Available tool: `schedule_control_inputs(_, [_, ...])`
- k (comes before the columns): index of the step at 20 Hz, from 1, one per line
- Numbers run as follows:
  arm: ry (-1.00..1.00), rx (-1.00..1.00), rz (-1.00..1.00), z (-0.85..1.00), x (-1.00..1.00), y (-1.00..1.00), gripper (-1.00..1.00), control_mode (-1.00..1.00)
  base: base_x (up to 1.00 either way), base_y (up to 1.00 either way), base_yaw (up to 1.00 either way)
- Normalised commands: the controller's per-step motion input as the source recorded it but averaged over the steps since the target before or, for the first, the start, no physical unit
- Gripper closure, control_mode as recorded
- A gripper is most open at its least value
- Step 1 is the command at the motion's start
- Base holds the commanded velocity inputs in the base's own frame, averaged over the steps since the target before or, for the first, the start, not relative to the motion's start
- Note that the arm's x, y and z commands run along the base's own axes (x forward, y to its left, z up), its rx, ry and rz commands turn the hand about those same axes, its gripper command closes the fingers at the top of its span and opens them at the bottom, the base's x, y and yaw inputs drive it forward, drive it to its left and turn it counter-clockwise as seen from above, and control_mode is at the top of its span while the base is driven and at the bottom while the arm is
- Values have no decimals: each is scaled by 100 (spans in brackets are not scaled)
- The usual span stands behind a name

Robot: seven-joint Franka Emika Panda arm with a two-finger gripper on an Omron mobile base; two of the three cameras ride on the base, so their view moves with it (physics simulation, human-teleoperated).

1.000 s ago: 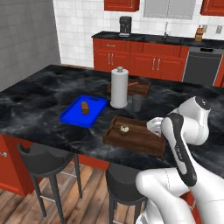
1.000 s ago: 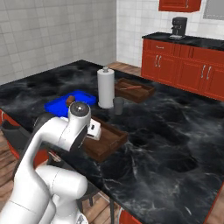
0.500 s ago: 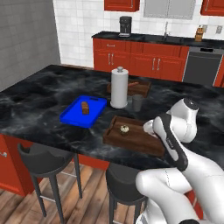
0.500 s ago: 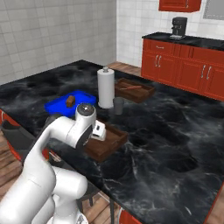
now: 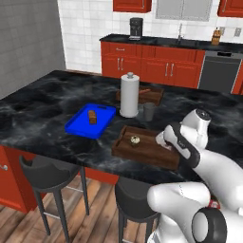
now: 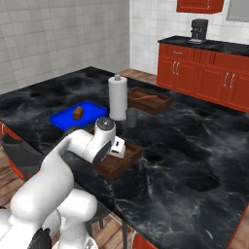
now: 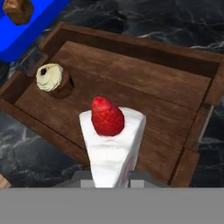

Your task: Take the cupcake and cake from the fridge and place them on the empty tray on the dining counter.

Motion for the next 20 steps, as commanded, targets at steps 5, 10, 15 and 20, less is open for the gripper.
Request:
schedule_control_inputs(5, [8, 0, 0, -35, 36, -14, 100, -100, 0, 0, 0])
schedule_control_inputs(10, [8, 0, 0, -29, 39, -1, 100, -100, 0, 0, 0])
schedule_control_inputs(15, [6, 0, 0, -26, 37, 0, 100, -100, 0, 0, 0])
schedule_control_inputs(20, [2, 0, 0, -24, 30, 0, 100, -100, 0, 0, 0])
